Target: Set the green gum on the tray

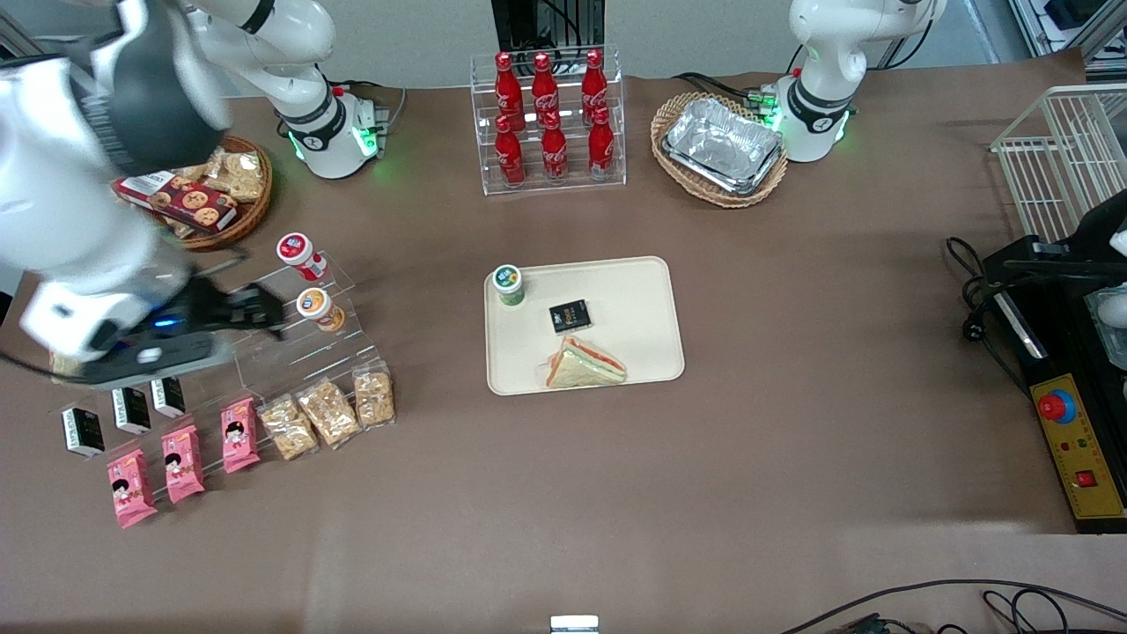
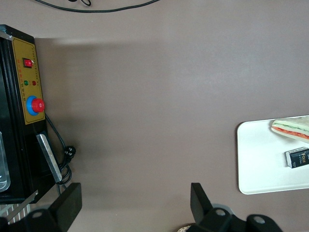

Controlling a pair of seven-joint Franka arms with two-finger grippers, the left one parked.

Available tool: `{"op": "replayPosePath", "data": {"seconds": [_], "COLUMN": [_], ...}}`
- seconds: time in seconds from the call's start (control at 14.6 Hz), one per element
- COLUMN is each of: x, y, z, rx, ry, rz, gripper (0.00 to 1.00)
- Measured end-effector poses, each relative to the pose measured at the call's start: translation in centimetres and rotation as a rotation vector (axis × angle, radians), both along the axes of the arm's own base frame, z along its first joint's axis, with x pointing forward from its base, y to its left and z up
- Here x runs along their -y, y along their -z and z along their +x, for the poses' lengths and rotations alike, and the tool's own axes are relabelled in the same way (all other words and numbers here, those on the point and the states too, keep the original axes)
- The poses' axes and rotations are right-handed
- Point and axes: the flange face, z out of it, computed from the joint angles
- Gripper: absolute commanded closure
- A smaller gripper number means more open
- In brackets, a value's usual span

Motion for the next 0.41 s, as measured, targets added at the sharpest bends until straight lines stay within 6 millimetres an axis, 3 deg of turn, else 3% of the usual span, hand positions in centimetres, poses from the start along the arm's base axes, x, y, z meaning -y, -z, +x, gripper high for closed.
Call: {"op": "replayPosePath", "data": {"seconds": [0.21,0.41], "x": [6.4,9.2], "y": [-0.3,-0.2], "z": [0.5,0.7], "rx": [0.0,-0.001], "ry": [0.019,0.068], "rz": [-0.001,-0.012], "gripper": [0.0,0.0]}}
